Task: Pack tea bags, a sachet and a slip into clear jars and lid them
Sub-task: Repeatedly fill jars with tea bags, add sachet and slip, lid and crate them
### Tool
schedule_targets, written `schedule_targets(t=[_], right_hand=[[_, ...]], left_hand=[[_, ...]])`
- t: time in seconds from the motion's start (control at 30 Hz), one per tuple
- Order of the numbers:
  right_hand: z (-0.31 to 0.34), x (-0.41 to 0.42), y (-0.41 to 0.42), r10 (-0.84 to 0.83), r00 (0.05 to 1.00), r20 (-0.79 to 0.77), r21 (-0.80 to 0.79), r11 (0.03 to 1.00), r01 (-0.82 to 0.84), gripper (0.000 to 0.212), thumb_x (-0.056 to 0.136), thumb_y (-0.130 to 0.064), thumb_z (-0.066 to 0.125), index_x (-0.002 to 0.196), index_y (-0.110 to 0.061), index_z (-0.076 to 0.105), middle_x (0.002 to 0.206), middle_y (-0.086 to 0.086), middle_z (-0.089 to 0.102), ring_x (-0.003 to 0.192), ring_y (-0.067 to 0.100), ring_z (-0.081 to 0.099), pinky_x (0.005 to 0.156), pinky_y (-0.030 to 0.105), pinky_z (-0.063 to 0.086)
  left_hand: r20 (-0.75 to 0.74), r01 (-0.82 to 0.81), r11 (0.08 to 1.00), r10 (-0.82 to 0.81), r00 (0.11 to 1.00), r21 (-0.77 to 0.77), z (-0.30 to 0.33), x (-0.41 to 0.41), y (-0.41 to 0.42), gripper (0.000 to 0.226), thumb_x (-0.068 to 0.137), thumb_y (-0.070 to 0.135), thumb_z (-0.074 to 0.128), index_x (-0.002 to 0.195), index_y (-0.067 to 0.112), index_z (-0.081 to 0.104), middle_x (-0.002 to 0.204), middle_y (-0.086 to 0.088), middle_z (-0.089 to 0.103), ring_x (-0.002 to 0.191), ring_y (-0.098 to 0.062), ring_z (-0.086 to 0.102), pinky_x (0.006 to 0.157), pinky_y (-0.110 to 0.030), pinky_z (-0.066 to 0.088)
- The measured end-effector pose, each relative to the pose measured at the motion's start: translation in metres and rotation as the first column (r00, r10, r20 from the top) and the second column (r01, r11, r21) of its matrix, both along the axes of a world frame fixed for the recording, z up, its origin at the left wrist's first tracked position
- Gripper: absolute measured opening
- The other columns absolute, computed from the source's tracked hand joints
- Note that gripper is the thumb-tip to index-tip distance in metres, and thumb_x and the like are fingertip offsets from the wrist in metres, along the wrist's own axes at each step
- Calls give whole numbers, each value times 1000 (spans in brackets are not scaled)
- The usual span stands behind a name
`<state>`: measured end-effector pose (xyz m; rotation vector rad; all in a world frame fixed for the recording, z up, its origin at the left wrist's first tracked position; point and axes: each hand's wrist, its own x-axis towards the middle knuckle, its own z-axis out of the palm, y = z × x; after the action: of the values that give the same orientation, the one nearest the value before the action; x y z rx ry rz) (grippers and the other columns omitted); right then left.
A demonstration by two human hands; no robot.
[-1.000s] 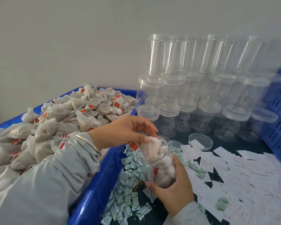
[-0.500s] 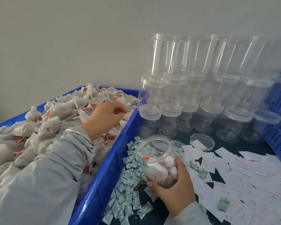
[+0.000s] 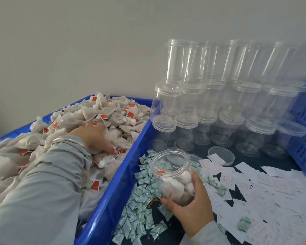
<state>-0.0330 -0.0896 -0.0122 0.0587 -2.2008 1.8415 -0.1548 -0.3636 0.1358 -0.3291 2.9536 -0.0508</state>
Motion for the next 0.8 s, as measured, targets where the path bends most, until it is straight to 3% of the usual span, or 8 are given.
schedule_targets(t=[0.07, 0.13, 0.23, 0.33, 0.43, 0.6, 0.7, 0.8], right_hand=[[0, 0, 0, 1, 1000, 3, -12, 1000, -1, 98, 39, -31, 95, 119, -49, 41, 108, -34, 59, 104, -20, 48, 79, 1, 40], [0, 0, -1, 13, 1000, 26, -16, 1000, -13, 108, 33, -43, 89, 129, -43, 41, 117, -23, 60, 108, -8, 54, 91, 18, 47], [1, -1, -2, 21, 999, 50, 15, 1000, -22, 116, 30, -51, 84, 136, -36, 39, 126, -12, 55, 113, 4, 54, 98, 36, 47], [2, 0, -2, 17, 998, 58, 10, 1000, -18, 117, 28, -51, 83, 135, -34, 40, 126, -12, 56, 111, -2, 54, 96, 26, 47], [2, 0, -4, 3, 999, 53, 4, 1000, -4, 108, 28, -49, 83, 127, -45, 38, 124, -18, 53, 109, -11, 50, 90, 12, 42], [4, 1, -5, 4, 999, 51, 11, 1000, -5, 102, 33, -41, 86, 122, -48, 38, 115, -27, 58, 111, -9, 50, 95, 23, 42], [4, 1, -4, -7, 998, 55, 1, 1000, 7, 101, 33, -41, 87, 121, -50, 38, 121, -25, 52, 111, -13, 47, 91, 20, 40], [5, -1, -3, 1, 998, 65, 6, 1000, -1, 110, 31, -44, 85, 131, -41, 40, 125, -14, 54, 114, 1, 52, 97, 30, 45]], left_hand=[[-39, 43, 999, -43, 998, -16, 2, 0, 2, 84, 71, 59, 69, 141, 23, 39, 146, -9, 37, 130, -28, 39, 104, -38, 35], [-151, 89, 996, -88, 985, 3, 6, -2, 1, 46, 82, 43, 66, 121, 19, 60, 128, -6, 57, 110, -22, 52, 97, -34, 43], [-271, 121, 990, -97, 958, 74, 6, -5, 2, 41, 78, 40, 71, 115, 26, 64, 128, -4, 53, 118, -26, 48, 101, -43, 41], [-237, 262, 964, -264, 935, -39, -1, -1, 16, 51, 70, 46, 73, 118, 35, 61, 139, 2, 43, 130, -26, 36, 104, -45, 33], [-125, 338, 941, -339, 933, -24, -12, 1, 29, 34, 76, 30, 66, 110, 28, 66, 119, 5, 60, 114, -21, 51, 99, -40, 41], [-176, 344, 937, -349, 921, -58, -11, -3, 33, 10, 86, 29, 60, 95, 30, 64, 100, 9, 59, 95, -13, 54, 84, -30, 41], [-354, 374, 917, -308, 883, 137, -8, -2, 31, 8, 86, 30, 64, 82, 26, 59, 89, 10, 61, 83, -12, 57, 71, -26, 42], [-559, 451, 759, -140, 818, 470, 4, 5, 43, 12, 85, 32, 68, 77, 26, 61, 81, 11, 63, 74, -3, 57, 59, -18, 38]])
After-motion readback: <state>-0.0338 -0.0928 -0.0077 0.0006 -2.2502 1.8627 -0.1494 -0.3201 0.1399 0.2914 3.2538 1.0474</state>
